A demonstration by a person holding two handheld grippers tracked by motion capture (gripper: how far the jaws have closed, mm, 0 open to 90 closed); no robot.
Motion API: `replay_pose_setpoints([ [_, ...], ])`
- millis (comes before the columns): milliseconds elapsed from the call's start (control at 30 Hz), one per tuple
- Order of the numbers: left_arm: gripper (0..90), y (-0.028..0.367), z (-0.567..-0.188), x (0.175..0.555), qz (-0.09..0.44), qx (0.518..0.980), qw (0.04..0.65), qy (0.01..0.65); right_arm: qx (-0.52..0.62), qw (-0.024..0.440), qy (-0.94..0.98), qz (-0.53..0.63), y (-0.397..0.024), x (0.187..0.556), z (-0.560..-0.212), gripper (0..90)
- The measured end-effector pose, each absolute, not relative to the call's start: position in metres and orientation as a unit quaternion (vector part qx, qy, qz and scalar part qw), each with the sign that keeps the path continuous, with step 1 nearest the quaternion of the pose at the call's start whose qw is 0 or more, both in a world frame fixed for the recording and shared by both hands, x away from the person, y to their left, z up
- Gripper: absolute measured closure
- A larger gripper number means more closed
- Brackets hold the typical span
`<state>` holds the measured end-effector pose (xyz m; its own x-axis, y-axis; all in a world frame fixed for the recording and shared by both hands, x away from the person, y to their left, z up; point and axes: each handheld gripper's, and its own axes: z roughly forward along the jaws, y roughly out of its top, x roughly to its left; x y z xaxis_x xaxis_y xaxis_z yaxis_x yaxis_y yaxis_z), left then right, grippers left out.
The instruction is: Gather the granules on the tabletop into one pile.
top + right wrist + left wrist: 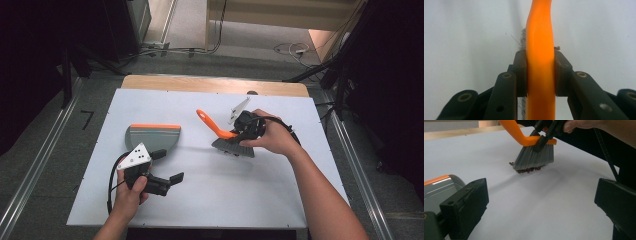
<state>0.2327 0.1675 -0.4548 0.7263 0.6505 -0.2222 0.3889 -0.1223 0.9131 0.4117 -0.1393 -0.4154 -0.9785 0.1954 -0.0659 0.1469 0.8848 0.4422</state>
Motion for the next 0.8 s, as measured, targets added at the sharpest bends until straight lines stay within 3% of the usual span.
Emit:
replay_pose_setpoints([
  [267,0.0,0.168,-0.455,0.233,0.117,0.740,0.561,0.351,0.103,0.061,0.964,0.238,-0.144,0.407,-0.405,67.9],
  [433,0.0,0.168,-0.455,0.233,0.118,0.740,0.562,0.352,0.150,0.035,0.957,0.244,-0.141,0.403,-0.403,67.9],
  [667,0.0,0.167,-0.455,0.233,0.117,0.741,0.561,0.351,0.208,-0.023,0.951,0.226,-0.107,0.399,-0.427,68.0],
  [800,0.0,0.168,-0.454,0.232,0.118,0.741,0.561,0.350,0.226,-0.021,0.951,0.211,-0.101,0.406,-0.437,67.9],
])
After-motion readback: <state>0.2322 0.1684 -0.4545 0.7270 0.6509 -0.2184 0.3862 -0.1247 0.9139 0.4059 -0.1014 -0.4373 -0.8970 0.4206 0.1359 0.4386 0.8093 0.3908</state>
